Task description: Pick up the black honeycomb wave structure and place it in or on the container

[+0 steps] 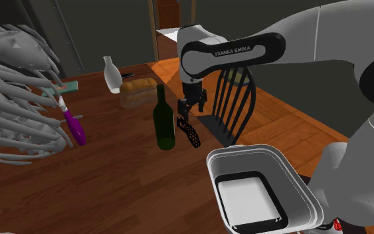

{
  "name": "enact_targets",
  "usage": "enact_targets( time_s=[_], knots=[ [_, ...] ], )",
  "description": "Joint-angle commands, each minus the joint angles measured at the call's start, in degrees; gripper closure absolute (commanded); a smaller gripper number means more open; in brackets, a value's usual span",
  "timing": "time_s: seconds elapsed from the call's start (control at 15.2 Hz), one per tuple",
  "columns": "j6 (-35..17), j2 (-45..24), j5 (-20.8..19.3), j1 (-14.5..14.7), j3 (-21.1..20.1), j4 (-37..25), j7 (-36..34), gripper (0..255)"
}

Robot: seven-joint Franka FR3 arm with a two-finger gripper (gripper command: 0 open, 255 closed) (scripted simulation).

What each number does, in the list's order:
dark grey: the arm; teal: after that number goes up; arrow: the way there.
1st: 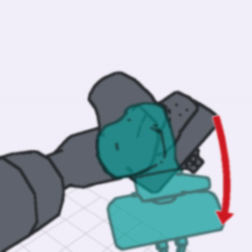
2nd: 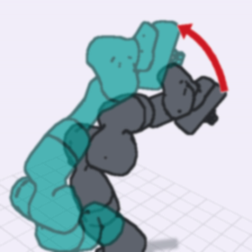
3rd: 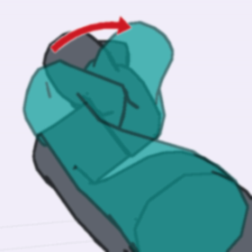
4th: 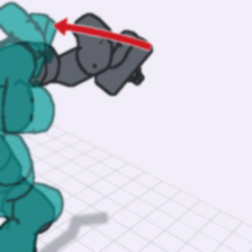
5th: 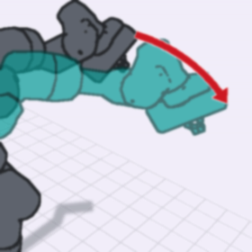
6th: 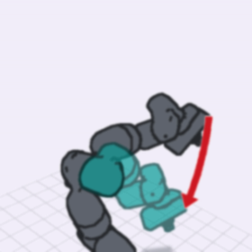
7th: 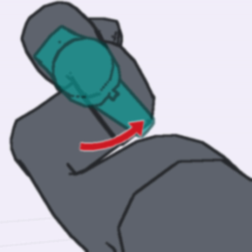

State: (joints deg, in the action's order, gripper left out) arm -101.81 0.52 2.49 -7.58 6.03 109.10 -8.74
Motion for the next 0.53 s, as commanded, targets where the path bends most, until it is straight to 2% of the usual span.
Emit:
enact_targets(
  time_s=[0.0, 0.46],
  knots=[
    [0.3, -5.1, 1.5, -0.9, 0.9, -3.5, 0.3, 0],
    [3.2, -21.9, 7.0, -4.6, 2.8, -16.8, 0.1, 0]
  ],
)
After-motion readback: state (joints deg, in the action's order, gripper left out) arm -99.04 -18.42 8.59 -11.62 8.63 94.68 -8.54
